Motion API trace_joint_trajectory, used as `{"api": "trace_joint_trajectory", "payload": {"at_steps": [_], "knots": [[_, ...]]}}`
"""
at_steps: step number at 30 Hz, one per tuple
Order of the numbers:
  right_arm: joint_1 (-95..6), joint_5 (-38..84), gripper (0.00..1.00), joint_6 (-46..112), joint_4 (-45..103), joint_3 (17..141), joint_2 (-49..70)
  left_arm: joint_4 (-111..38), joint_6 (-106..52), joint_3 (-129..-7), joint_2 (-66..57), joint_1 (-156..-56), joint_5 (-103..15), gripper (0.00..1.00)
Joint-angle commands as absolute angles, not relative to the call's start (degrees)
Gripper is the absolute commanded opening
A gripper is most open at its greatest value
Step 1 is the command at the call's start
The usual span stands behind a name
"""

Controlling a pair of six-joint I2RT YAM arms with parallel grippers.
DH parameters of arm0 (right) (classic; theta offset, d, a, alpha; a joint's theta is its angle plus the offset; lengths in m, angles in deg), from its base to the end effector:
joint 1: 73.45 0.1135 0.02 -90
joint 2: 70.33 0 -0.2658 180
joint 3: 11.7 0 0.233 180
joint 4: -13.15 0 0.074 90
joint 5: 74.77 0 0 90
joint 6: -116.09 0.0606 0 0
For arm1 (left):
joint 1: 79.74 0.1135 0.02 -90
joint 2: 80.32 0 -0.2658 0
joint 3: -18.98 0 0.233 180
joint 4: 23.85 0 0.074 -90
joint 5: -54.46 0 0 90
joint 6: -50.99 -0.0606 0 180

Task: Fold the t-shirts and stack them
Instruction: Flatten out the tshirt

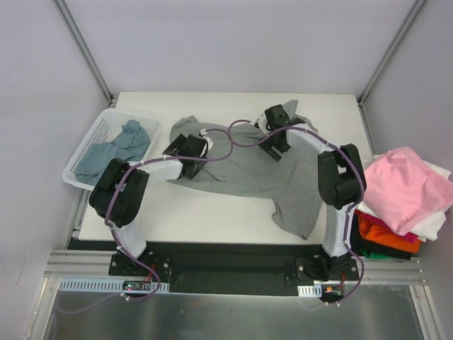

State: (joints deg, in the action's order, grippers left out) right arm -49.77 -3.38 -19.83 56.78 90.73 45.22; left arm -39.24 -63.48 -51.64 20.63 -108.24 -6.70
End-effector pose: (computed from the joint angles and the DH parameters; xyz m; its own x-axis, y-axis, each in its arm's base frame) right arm 0.4049 0.1564 0.1905 -0.3745 -0.9076 -0.1897 -0.7035 0.4114 -0.5795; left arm 0.3306 -0.1462 0.1658 -0.5221 0.6964 -0.4924 0.3717 0.7054 0.6035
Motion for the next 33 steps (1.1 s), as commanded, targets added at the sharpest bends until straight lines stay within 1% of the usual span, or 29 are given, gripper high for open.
{"api": "trace_joint_trajectory", "payload": {"at_steps": [1,8,13,18,33], "knots": [[-52.53,-2.88,0.97,-19.44,55.58,93.13,41.21,-44.22,-60.81,-47.36,19.7,-109.27,-7.77,0.99],[-58.33,-2.79,0.97,-20.41,56.81,96.3,41.91,-45.72,-59.31,-46.3,18.21,-109.54,-9.61,0.99],[-60.62,-2.62,0.97,-21.2,57.6,97.18,41.73,-47.9,-58.61,-45.33,16.89,-110.24,-11.72,0.99],[-60.89,-2.0,0.97,-21.02,58.13,97.09,42.0,-51.95,-58.08,-43.84,15.13,-111.47,-12.95,0.99],[-60.8,0.37,0.97,-19.44,60.41,97.36,40.77,-60.91,-57.29,-37.07,8.37,-111.74,-11.72,0.99]]}}
